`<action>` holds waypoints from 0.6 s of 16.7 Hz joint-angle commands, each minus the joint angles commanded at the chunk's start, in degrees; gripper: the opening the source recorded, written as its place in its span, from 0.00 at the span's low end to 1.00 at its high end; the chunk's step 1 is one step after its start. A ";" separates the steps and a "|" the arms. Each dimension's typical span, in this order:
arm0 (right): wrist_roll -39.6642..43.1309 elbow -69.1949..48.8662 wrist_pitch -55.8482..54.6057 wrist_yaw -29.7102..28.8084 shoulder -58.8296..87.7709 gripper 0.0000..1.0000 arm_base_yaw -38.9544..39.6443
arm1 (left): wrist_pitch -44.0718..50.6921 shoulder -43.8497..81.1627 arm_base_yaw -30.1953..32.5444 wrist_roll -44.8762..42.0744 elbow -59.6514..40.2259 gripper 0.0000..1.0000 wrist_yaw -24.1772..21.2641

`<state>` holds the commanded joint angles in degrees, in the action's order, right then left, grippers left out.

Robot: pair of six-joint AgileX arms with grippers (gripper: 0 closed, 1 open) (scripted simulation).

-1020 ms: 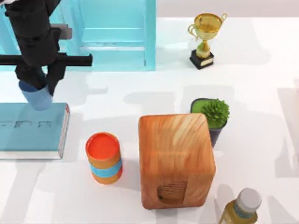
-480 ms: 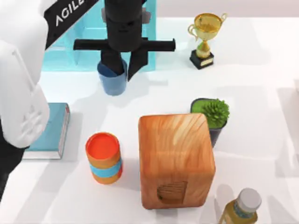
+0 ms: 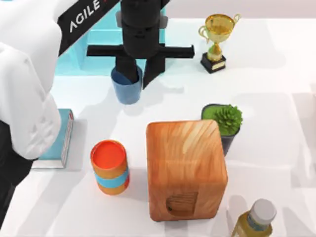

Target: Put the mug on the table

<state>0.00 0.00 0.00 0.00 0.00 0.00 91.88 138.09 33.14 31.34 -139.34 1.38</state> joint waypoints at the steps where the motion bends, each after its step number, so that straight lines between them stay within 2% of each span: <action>1: 0.00 0.00 0.00 0.00 0.00 1.00 0.00 | -1.27 -0.38 -0.04 -0.12 1.38 0.00 -0.02; 7: 0.00 0.00 0.00 0.00 0.00 1.00 0.00 | -13.07 -3.33 -0.83 -0.78 17.34 0.00 0.14; 10: 0.00 0.00 0.00 0.00 0.00 1.00 0.00 | -16.95 -4.21 -1.04 -0.99 21.56 0.00 0.21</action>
<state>0.00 0.00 0.00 0.00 0.00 0.00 74.93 133.88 32.10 30.35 -117.78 1.58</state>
